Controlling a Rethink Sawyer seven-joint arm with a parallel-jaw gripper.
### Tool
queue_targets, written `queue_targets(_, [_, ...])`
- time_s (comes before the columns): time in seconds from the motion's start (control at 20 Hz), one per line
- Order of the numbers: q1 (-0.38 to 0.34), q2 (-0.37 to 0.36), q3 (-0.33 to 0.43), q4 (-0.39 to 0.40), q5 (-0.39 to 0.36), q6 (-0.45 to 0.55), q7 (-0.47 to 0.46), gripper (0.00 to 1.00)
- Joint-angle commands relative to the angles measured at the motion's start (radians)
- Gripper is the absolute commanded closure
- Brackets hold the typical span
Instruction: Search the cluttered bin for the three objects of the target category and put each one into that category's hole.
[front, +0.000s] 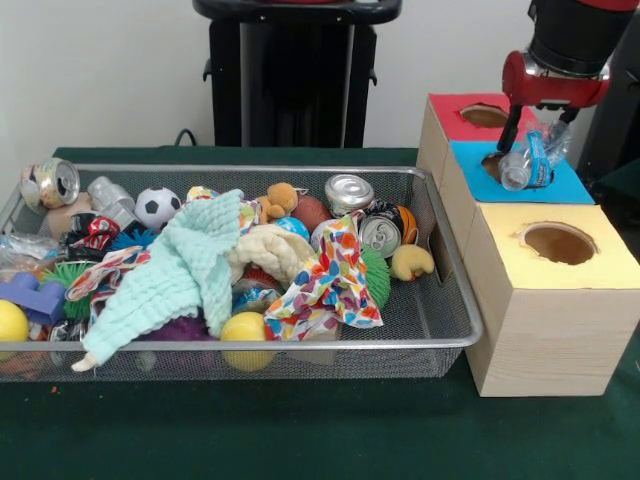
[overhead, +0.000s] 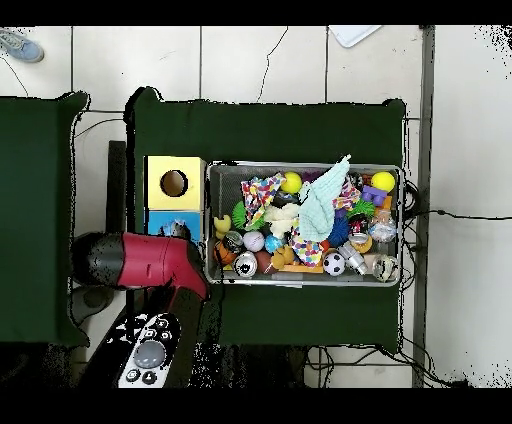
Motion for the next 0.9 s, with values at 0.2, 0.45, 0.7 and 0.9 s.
queue_targets(0.2, [-0.037, -0.023, 0.001, 0.0, -0.031, 0.182, 0.214, 0.0])
queue_targets(0.45, [-0.048, -0.069, -0.006, 0.002, -0.039, 0.251, 0.191, 0.0])
queue_targets(0.7, [-0.047, -0.123, -0.018, -0.044, -0.041, 0.393, 0.206, 0.0])
queue_targets(0.9, [-0.035, -0.135, -0.017, -0.071, -0.036, 0.454, 0.236, 0.0])
